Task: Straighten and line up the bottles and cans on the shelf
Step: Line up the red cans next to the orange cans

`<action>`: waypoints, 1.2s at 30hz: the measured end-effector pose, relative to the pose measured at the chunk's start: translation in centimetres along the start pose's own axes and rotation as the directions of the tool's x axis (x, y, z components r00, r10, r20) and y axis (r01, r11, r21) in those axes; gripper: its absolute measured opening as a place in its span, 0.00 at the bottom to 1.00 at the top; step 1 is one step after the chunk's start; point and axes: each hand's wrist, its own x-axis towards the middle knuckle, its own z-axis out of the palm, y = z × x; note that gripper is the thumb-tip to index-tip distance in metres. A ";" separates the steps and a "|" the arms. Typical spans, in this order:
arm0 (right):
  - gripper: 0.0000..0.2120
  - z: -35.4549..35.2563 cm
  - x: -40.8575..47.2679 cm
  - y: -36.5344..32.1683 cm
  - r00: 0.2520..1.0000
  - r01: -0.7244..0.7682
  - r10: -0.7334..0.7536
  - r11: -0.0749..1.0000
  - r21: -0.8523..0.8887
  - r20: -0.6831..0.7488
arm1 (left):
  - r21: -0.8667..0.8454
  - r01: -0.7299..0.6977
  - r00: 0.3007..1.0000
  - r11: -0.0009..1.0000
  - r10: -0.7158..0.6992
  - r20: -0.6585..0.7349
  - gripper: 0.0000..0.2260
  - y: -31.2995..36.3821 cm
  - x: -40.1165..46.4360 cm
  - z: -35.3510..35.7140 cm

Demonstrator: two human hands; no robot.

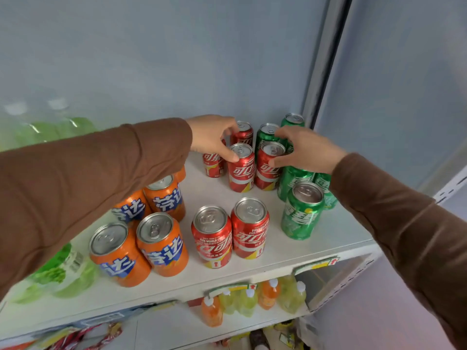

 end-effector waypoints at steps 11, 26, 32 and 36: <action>0.29 2.4 3.9 1.3 0.985 -0.028 0.021 0.999 0.034 0.172 | -0.071 -0.046 0.996 0.996 0.052 0.074 0.22 -0.2 3.9 2.8; 0.38 -1.1 4.0 -1.7 0.905 -0.272 -0.202 0.403 0.874 0.375 | -0.483 0.024 0.936 0.875 0.150 0.319 0.42 -4.3 0.1 -6.1; 0.36 -0.1 4.2 -2.1 0.860 -0.376 -0.246 0.287 0.881 0.448 | -0.442 0.075 0.928 0.894 0.100 0.359 0.38 -4.7 -0.9 -5.8; 0.23 0.6 3.5 -3.2 0.881 -0.290 -0.221 0.446 0.847 0.418 | -0.394 0.083 0.935 0.915 0.065 0.349 0.36 -4.7 -1.4 -4.8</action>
